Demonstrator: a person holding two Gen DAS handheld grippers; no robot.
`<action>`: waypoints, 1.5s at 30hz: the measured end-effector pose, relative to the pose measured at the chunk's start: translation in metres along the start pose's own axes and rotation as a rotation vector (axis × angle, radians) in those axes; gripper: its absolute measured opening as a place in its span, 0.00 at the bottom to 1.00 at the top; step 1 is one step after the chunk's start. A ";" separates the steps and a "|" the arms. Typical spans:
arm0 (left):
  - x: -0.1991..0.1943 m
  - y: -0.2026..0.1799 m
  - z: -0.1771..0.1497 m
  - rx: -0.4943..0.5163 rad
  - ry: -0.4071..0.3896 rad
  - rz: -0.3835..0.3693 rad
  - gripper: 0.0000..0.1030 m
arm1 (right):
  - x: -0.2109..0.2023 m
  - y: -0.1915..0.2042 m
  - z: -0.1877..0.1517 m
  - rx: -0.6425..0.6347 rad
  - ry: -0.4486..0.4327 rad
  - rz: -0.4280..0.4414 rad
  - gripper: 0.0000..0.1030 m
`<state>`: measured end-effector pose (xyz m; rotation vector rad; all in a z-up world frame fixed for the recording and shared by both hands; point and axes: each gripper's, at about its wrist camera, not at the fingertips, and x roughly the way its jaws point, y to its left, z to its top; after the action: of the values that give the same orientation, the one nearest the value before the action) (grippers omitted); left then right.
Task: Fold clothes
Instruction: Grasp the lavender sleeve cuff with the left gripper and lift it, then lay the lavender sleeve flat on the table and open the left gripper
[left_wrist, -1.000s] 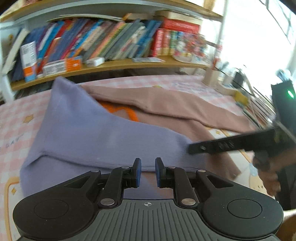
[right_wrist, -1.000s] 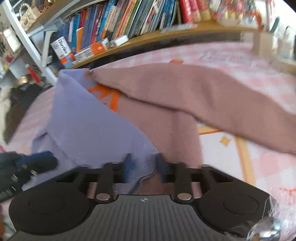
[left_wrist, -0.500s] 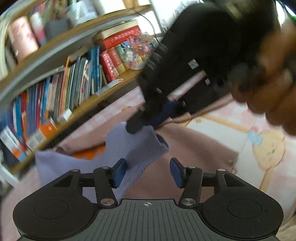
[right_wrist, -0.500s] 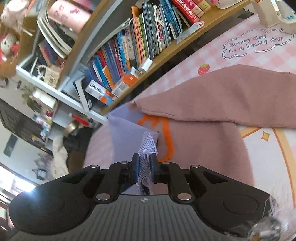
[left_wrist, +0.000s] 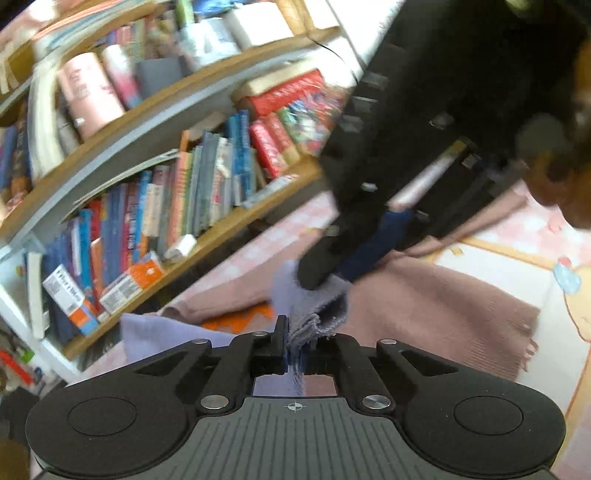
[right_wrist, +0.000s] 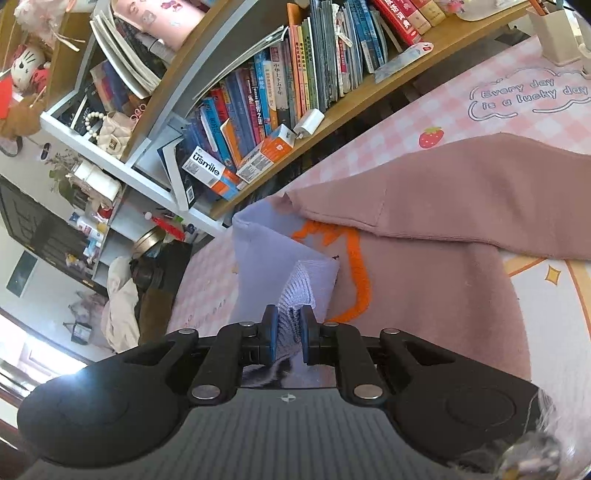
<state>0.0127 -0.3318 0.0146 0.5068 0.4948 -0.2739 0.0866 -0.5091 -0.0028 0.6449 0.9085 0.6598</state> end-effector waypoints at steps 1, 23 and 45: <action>-0.001 0.007 -0.001 -0.026 -0.008 0.010 0.04 | 0.000 0.000 0.000 0.009 -0.009 -0.012 0.27; -0.057 0.328 -0.104 -0.580 -0.002 0.583 0.04 | 0.049 0.000 -0.043 -0.081 0.030 -0.516 0.36; -0.055 0.370 -0.189 -0.706 0.253 0.595 0.29 | 0.080 0.031 -0.061 -0.239 0.071 -0.607 0.54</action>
<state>0.0300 0.0858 0.0446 -0.0213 0.6212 0.5336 0.0633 -0.4168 -0.0473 0.1131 1.0089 0.2374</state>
